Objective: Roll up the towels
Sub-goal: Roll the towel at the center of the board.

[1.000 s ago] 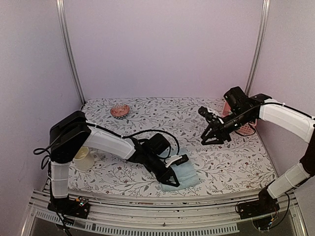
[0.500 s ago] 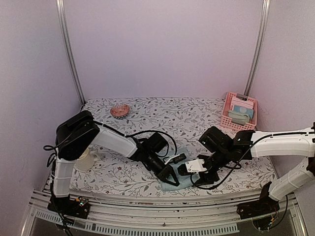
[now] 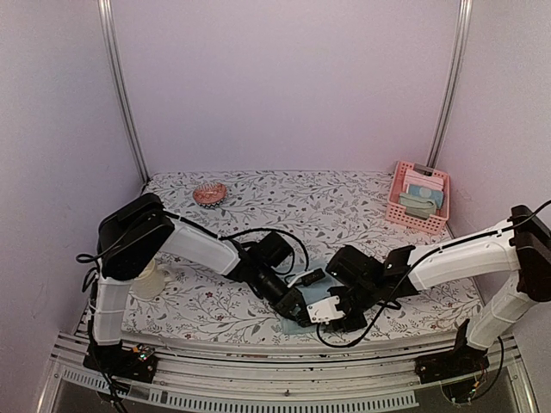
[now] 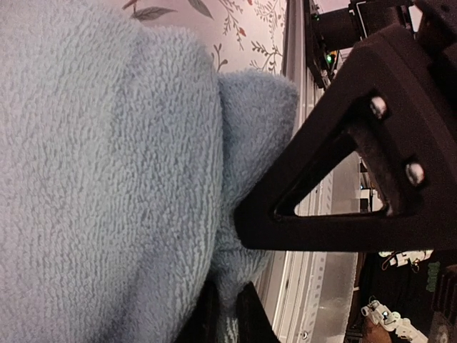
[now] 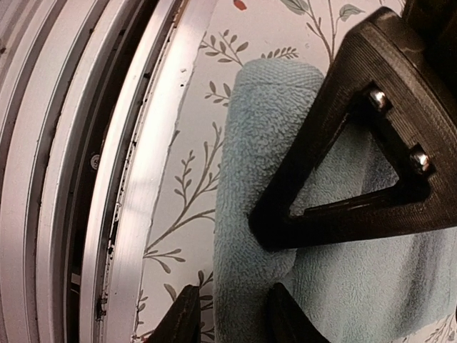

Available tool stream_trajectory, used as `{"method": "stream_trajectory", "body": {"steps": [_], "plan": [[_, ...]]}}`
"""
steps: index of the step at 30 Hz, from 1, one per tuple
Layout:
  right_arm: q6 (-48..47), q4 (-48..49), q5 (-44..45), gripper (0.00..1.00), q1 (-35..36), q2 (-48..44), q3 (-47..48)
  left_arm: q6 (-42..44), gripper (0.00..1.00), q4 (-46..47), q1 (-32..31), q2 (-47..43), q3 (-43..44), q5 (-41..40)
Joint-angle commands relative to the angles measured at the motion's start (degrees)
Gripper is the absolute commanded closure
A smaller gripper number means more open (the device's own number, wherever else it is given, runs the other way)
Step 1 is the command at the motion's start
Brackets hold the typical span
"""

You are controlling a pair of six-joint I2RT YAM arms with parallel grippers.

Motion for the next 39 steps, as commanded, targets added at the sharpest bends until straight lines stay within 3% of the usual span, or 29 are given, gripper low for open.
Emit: {"method": "stream_trajectory", "body": {"steps": [1, 3, 6, 11, 17, 21, 27, 33, 39], "plan": [[-1.38, 1.42, 1.79, 0.71, 0.46, 2.06, -1.14, 1.37, 1.0, -6.38, 1.01, 2.48, -2.03, -4.81], [-1.57, -0.01, 0.45, 0.76, 0.41, 2.7, -0.88, 2.52, 0.99, -6.43, 0.97, 0.6, -2.54, -5.61], [-0.99, -2.46, -3.28, 0.85, 0.26, 3.4, -0.48, 4.12, 0.88, -4.71, 0.55, -5.29, -5.61, -12.77], [0.57, -10.95, -16.25, 0.91, -3.57, 5.04, 4.07, 3.8, 0.71, 5.55, -1.63, -21.71, -17.62, -24.53], [-0.43, -28.18, -33.9, 0.92, -11.5, 16.02, 17.19, 6.41, 0.67, 12.39, -10.23, -36.93, -31.71, -44.73], [-3.73, -37.8, -41.25, 0.91, -15.47, 25.18, 24.19, 9.08, 0.69, 12.48, -18.67, -41.51, -35.04, -57.06], [-8.14, -47.76, -45.83, 0.92, -19.26, 36.97, 31.33, 17.02, 0.64, 9.02, -27.14, -39.73, -31.08, -68.49], [-7.26, -48.49, -46.23, 0.93, -20.13, 40.84, 33.5, 28.41, 0.59, 6.63, -28.06, -28.97, -22.58, -70.7], [-6.65, -48.07, -45.99, 0.93, -20.24, 41.35, 33.61, 34.41, 0.59, 4.79, -27.0, -19.0, -15.84, -72.27]]}}
